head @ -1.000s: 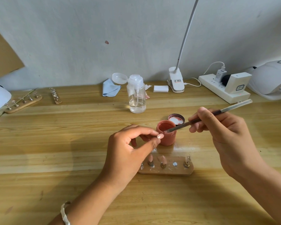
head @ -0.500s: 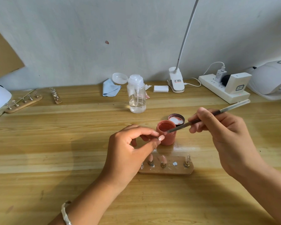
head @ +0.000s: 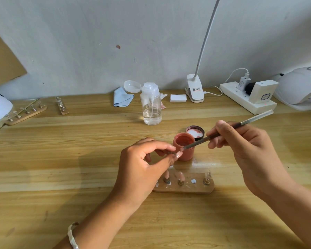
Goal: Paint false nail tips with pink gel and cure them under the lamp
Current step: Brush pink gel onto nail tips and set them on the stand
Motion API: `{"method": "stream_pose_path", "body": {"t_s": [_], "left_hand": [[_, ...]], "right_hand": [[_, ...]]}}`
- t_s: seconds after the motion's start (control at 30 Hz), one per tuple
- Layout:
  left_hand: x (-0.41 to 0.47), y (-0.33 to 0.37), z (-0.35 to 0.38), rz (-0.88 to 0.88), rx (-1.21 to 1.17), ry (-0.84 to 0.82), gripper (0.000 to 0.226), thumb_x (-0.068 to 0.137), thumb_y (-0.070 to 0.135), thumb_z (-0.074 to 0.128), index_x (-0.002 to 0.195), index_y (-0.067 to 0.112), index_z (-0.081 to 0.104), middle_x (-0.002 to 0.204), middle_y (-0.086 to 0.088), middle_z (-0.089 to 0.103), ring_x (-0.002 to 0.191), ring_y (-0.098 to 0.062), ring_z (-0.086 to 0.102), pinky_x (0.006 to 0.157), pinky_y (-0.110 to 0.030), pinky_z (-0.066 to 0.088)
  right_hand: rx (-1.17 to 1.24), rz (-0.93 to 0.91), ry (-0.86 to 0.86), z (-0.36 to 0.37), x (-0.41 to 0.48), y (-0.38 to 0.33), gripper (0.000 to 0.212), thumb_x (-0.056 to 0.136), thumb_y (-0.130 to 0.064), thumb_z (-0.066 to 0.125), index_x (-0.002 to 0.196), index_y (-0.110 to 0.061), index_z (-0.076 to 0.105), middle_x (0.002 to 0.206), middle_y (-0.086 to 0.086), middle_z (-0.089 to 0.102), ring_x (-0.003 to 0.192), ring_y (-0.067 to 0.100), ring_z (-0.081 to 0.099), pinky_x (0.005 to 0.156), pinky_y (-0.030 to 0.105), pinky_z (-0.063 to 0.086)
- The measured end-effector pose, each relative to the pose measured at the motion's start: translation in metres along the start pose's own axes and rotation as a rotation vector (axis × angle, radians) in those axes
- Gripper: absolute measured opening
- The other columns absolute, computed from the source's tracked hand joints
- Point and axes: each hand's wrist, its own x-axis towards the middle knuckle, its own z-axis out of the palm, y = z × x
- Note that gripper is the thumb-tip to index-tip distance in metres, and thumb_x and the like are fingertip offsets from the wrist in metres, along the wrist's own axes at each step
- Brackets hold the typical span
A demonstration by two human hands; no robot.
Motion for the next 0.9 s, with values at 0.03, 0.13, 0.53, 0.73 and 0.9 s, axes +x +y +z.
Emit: {"method": "stream_pose_path", "body": {"t_s": [0.03,0.13,0.53,0.73,0.9], "left_hand": [[-0.0001,0.0,0.0,-0.002,0.002,-0.001,0.016,0.072,0.008,0.084,0.083,0.016,0.079,0.08,0.006,0.073,0.053,-0.013,0.065,0.052,-0.012,0.043],[-0.0001,-0.0009,0.0002,-0.01,0.022,0.002,0.018,0.071,0.006,0.085,0.083,0.018,0.078,0.079,0.007,0.072,0.053,-0.01,0.063,0.053,-0.012,0.044],[0.0001,-0.0032,0.0003,-0.003,0.018,0.01,0.017,0.072,0.009,0.085,0.084,0.019,0.078,0.081,0.007,0.073,0.056,-0.013,0.066,0.054,-0.01,0.043],[-0.0013,-0.0031,-0.0003,-0.031,-0.041,-0.002,0.015,0.075,0.01,0.084,0.087,0.016,0.078,0.082,0.003,0.074,0.054,-0.019,0.067,0.049,-0.028,0.053],[-0.0025,-0.0018,-0.0008,-0.066,-0.074,0.0,0.012,0.077,0.011,0.083,0.086,0.016,0.078,0.081,0.0,0.074,0.048,-0.024,0.066,0.046,-0.041,0.054]], "right_hand": [[-0.007,-0.01,-0.031,0.0003,-0.0007,0.0004,0.029,0.088,-0.039,0.06,0.076,-0.021,0.08,0.066,0.007,0.07,0.069,0.011,0.064,0.071,0.02,0.048],[-0.038,-0.029,-0.094,0.0019,-0.0026,0.0017,0.03,0.093,-0.034,0.058,0.08,-0.018,0.079,0.068,0.006,0.072,0.07,0.01,0.065,0.072,0.018,0.048],[0.008,-0.019,-0.055,0.0013,-0.0024,-0.0013,0.029,0.09,-0.041,0.064,0.077,-0.02,0.08,0.069,0.009,0.071,0.069,0.014,0.064,0.076,0.03,0.048],[0.001,-0.042,-0.022,0.0019,-0.0017,-0.0004,0.03,0.09,-0.037,0.06,0.077,-0.016,0.078,0.067,0.009,0.07,0.068,0.013,0.064,0.071,0.022,0.048],[0.054,-0.027,0.045,0.0005,0.0,-0.0014,0.028,0.087,-0.037,0.06,0.075,-0.021,0.079,0.068,0.007,0.071,0.067,0.013,0.062,0.072,0.028,0.047]]}}
